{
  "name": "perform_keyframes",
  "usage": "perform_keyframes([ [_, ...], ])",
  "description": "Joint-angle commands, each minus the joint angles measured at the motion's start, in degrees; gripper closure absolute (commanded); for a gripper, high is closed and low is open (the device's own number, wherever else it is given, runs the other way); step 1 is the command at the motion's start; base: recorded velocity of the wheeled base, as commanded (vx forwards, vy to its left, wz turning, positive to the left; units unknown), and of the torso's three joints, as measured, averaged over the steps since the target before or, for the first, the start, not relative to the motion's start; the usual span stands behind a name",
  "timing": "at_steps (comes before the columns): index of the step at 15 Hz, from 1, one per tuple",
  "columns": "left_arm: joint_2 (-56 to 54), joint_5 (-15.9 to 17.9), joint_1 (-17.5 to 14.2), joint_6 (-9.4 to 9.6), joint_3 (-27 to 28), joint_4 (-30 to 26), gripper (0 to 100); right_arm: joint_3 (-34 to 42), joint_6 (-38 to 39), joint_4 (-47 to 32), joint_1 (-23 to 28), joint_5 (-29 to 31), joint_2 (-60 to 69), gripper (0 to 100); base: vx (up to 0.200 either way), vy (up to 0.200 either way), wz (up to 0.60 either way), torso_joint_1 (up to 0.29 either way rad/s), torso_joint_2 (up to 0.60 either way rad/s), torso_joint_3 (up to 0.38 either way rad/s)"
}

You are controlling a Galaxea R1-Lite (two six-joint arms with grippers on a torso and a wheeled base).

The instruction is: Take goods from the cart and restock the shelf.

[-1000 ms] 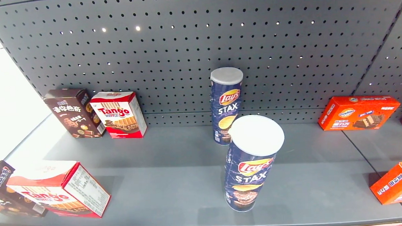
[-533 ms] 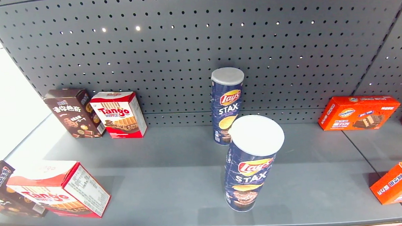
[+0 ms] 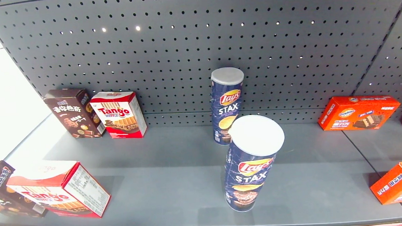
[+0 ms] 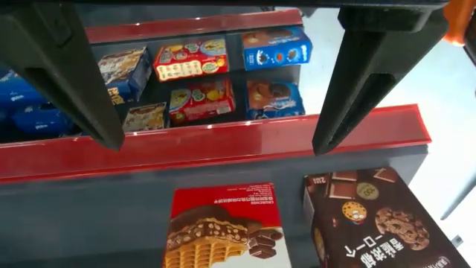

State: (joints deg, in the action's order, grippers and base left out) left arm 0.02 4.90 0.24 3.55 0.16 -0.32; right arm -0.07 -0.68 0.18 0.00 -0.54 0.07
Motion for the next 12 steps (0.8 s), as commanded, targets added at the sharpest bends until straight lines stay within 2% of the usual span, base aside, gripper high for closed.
perform_keyframes([
  [1,0.24,0.11,0.02,0.06,0.02,-0.03,0,-9.59,0.77,0.87,0.18,-0.87,-6.49,0,0.000,0.000,0.00,0.000,0.00,0.000],
  [2,0.24,0.11,0.02,0.06,0.02,-0.03,0,-18.12,3.06,0.26,-0.79,-1.40,-21.52,0,0.000,0.000,0.00,0.000,0.00,0.000],
  [4,0.24,0.11,0.02,0.14,0.02,-0.03,0,-24.18,-1.69,1.57,-5.36,-7.20,-27.50,0,0.000,0.000,0.00,0.000,0.00,0.000],
  [7,0.24,0.11,0.02,0.14,0.02,-0.03,0,-31.48,-3.98,2.63,-11.07,-9.04,-44.02,0,0.000,0.000,0.00,0.000,0.00,0.000],
  [9,0.24,0.11,0.02,0.06,0.02,-0.12,0,-33.94,-4.68,3.51,-14.94,-8.52,-50.52,0,0.000,0.000,0.00,0.000,0.00,0.000],
  [10,0.24,-0.24,-0.07,0.06,-0.07,0.05,0,-34.64,-7.75,6.06,-18.11,-8.52,-57.47,0,0.000,0.000,0.00,0.000,0.00,0.000],
  [11,0.24,-0.24,-0.07,0.06,-0.07,0.05,0,-34.64,-7.75,6.06,-18.11,-8.52,-57.47,0,0.000,0.000,0.00,0.000,0.00,0.000],
  [12,0.24,-2.35,-0.07,0.23,0.02,-0.03,0,-33.85,-11.18,10.19,-19.86,-8.34,-63.62,0,0.000,0.000,0.00,0.000,0.00,0.000],
])
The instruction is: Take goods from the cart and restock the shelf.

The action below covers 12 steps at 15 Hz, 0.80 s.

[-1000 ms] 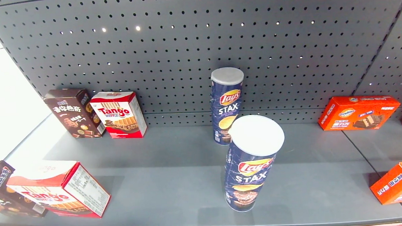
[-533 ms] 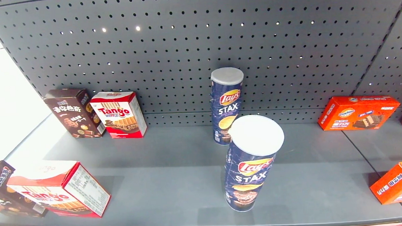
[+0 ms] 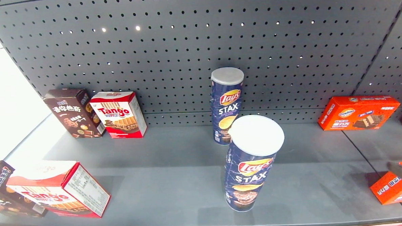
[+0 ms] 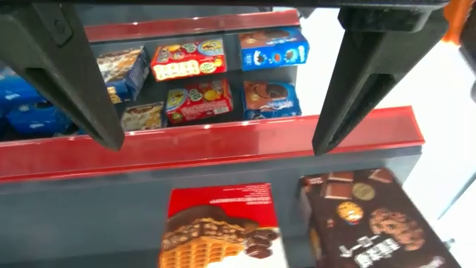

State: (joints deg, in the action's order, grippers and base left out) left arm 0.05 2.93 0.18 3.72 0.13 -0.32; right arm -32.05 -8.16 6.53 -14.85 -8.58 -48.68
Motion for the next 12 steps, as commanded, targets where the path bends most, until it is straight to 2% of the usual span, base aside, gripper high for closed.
perform_keyframes([
  [1,0.21,-0.46,-0.01,0.06,0.04,-0.03,0,-1.61,-3.97,3.92,-6.42,-0.21,-16.27,0,0.000,0.000,0.00,0.000,0.00,0.000],
  [7,0.21,-0.38,-0.01,-0.03,0.04,-0.03,0,-0.82,-3.97,4.54,-13.72,-0.29,-20.40,0,0.000,0.000,0.00,0.000,0.00,0.000],
  [12,0.21,-0.38,-0.01,-0.03,0.04,-0.03,0,-2.05,-4.06,7.09,-15.30,0.23,-24.36,0,0.000,0.000,0.00,0.000,0.00,0.000],
])
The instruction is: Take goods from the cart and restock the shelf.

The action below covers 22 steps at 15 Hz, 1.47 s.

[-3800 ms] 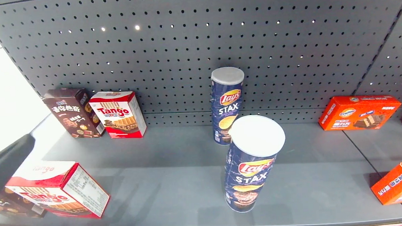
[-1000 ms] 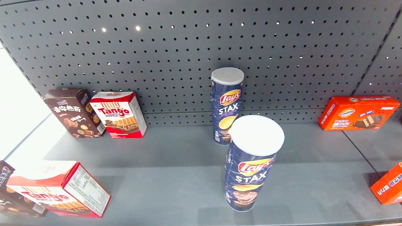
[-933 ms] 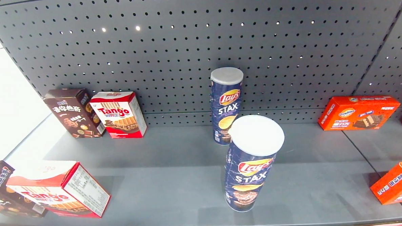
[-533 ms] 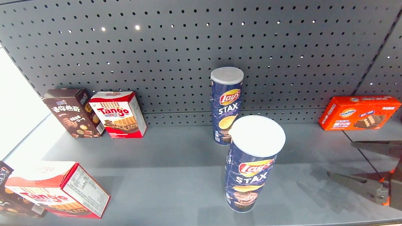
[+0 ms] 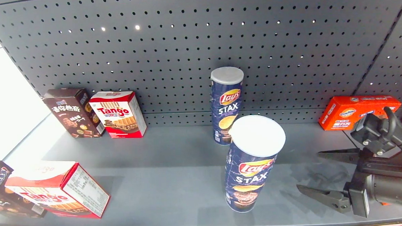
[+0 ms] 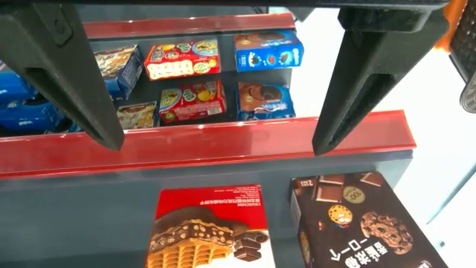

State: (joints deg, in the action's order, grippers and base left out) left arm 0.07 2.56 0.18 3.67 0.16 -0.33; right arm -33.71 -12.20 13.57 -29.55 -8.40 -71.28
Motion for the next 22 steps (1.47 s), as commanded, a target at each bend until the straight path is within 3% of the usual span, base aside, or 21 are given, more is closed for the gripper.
perform_keyframes([
  [1,0.19,-0.01,-0.01,0.02,0.02,-0.02,0,-0.75,-0.01,0.05,-1.56,0.93,-2.11,0,0.000,0.000,0.00,0.000,0.00,0.000],
  [15,0.19,-0.01,-0.01,-0.24,-0.07,0.07,0,-8.30,-0.01,0.14,-8.24,2.42,-11.16,0,0.000,0.000,0.00,0.000,0.00,0.000],
  [22,0.19,-0.01,-0.01,-0.33,-0.07,-0.02,0,-7.69,0.07,0.14,-7.01,2.51,-10.02,0,0.000,0.000,0.00,0.000,0.00,0.000],
])
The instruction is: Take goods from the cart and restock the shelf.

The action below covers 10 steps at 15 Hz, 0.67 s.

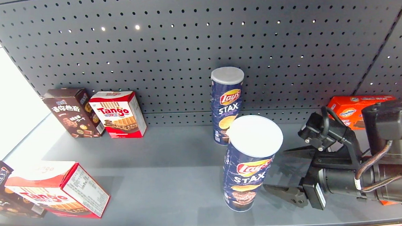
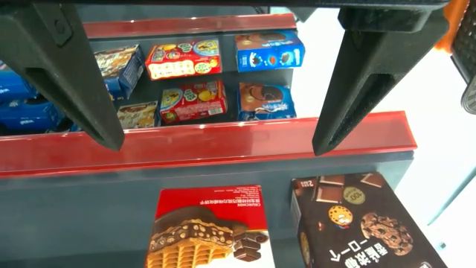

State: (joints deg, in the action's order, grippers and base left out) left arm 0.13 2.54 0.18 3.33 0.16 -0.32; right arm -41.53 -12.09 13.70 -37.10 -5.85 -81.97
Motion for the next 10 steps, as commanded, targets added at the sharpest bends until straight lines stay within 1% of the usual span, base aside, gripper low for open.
perform_keyframes([
  [1,0.13,0.01,-0.01,0.01,0.02,-0.03,0,-0.04,-0.04,0.01,0.97,-0.04,0.58,0,0.000,0.000,0.00,0.000,0.00,0.000],
  [6,0.13,0.01,-0.09,0.01,-0.07,0.05,0,-1.45,-0.04,0.01,1.06,-0.04,-1.17,0,0.000,0.000,0.00,0.000,0.00,0.000],
  [10,0.13,0.01,-0.01,-0.08,0.02,-0.03,0,-1.62,-0.04,0.01,0.09,-0.13,-1.79,0,0.000,0.000,0.00,0.000,0.00,0.000],
])
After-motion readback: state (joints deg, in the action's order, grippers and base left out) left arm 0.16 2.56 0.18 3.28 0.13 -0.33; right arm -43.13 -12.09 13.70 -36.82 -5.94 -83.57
